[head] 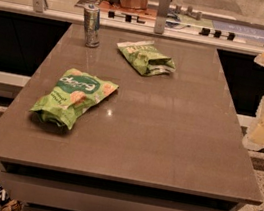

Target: Pick green rice chip bag

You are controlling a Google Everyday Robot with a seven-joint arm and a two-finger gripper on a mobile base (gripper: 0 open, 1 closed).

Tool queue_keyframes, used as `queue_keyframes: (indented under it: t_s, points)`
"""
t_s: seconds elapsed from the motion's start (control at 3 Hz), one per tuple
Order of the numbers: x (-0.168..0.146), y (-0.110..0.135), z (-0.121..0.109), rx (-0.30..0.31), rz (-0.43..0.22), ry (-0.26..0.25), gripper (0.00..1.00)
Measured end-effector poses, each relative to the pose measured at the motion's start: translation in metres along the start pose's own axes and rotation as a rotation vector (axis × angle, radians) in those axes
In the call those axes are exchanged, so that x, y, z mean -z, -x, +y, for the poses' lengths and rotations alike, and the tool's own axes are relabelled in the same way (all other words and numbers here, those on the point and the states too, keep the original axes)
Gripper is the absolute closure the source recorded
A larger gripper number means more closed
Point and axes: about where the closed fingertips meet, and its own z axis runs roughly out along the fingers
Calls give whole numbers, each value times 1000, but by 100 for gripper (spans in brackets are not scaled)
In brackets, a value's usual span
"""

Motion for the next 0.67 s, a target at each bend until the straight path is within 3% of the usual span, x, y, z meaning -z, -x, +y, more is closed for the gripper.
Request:
queue_keyframes:
  t_s: [0.67]
  points:
    - [1, 5, -1, 11, -15, -9, 0]
